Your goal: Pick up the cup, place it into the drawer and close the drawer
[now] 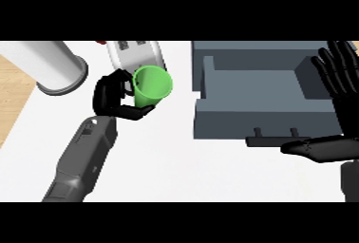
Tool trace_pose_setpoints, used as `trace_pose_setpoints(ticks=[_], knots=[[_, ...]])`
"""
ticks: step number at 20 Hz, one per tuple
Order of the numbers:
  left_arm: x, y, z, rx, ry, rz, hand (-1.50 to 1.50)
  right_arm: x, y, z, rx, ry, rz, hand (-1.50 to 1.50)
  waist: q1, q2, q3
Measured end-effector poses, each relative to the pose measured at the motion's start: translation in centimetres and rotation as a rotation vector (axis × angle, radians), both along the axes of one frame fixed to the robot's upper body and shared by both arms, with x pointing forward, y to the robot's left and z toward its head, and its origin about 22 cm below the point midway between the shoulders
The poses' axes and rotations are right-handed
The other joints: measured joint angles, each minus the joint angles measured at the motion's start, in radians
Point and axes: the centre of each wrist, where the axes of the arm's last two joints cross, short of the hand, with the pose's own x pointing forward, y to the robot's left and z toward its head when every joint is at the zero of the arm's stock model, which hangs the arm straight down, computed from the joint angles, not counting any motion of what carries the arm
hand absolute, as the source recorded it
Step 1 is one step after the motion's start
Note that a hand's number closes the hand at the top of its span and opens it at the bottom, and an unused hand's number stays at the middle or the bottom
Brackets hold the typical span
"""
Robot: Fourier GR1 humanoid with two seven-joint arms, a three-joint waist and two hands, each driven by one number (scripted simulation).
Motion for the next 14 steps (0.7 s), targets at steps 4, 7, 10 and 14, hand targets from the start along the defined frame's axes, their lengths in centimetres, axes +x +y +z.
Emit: trace_pose_setpoints(ticks=[4,7,10,14], knots=[[2.0,-3.5,5.0,0.017,-0.029,-0.072,1.5,0.1,0.1,-0.7,-0.009,0.004,-0.009,-1.5,0.005,-0.002,0.0],[3.2,-6.3,8.8,0.043,-0.034,-0.089,1.5,0.5,-0.2,-0.7,-0.005,0.0,-0.007,-1.5,-0.003,0.0,0.0],[3.8,-8.8,12.6,0.07,-0.029,-0.1,1.5,0.2,-0.3,-0.6,-0.003,-0.003,-0.007,-1.5,-0.01,0.0,0.0],[4.1,-12.0,16.4,0.108,-0.01,-0.09,1.5,-0.4,0.3,-0.8,-0.004,-0.007,-0.006,-1.5,-0.019,0.003,0.0]])
